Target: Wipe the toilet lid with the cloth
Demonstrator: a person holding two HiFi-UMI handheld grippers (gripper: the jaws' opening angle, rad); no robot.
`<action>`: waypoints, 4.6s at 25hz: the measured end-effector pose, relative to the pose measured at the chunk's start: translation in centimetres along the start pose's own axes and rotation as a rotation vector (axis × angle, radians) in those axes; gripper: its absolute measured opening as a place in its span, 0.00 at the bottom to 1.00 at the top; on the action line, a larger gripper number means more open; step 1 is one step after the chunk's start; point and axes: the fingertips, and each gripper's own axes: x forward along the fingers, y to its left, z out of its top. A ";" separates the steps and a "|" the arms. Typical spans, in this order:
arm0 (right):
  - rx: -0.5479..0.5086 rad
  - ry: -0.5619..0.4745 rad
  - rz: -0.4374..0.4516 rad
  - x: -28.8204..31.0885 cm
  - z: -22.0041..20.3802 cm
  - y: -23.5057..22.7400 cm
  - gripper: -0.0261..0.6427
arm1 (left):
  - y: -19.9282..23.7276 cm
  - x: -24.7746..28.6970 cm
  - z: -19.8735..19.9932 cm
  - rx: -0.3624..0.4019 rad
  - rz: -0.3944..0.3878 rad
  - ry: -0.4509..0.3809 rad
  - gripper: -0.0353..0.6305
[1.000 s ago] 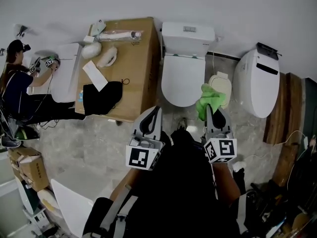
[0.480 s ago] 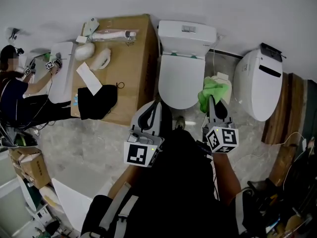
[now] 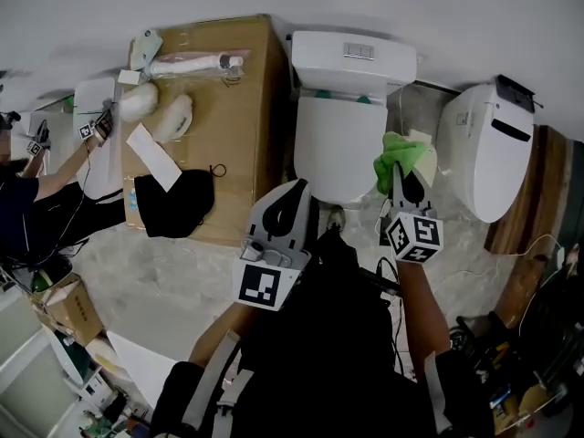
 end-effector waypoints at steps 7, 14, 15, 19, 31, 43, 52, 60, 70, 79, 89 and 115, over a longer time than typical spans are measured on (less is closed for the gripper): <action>0.019 0.099 -0.047 9.0 -4.5 -2.8 0.13 | 4.2 5.4 -2.7 -0.033 -0.008 0.025 0.07; 0.031 0.189 -0.102 16.7 -10.2 -6.0 0.13 | 8.6 9.3 -7.7 -0.085 0.040 0.050 0.07; 0.039 0.205 -0.112 17.5 -11.2 -6.5 0.13 | 9.1 9.8 -8.5 -0.085 0.047 0.056 0.07; 0.061 0.264 -0.162 21.1 -14.9 -8.9 0.13 | 11.3 11.5 -11.2 -0.090 0.074 0.049 0.07; 0.035 0.417 -0.412 29.3 -24.1 -17.0 0.13 | 15.8 15.3 -19.1 -0.154 0.099 0.080 0.07; 0.080 0.514 -0.370 35.4 -30.2 -16.2 0.13 | 18.2 15.3 -23.5 -0.190 0.107 0.111 0.07; 0.062 0.519 -0.324 36.7 -30.2 -13.8 0.13 | 19.0 14.6 -23.3 -0.215 0.128 0.095 0.07; -0.012 0.534 -0.240 39.0 -30.1 -9.6 0.13 | 19.4 14.1 -23.3 -0.225 0.138 0.092 0.07; -0.256 0.564 -0.091 41.0 -30.2 -4.2 0.13 | 20.2 12.9 -23.8 -0.236 0.169 0.092 0.07; -0.573 0.599 0.090 42.3 -31.2 1.0 0.13 | 21.1 11.5 -23.6 -0.255 0.208 0.073 0.07; -0.950 0.604 0.297 42.4 -33.1 6.0 0.13 | 21.9 9.7 -23.7 -0.265 0.253 0.061 0.07; -1.349 0.609 0.592 35.7 -41.1 12.8 0.13 | 19.4 4.5 -24.7 -0.260 0.323 0.020 0.07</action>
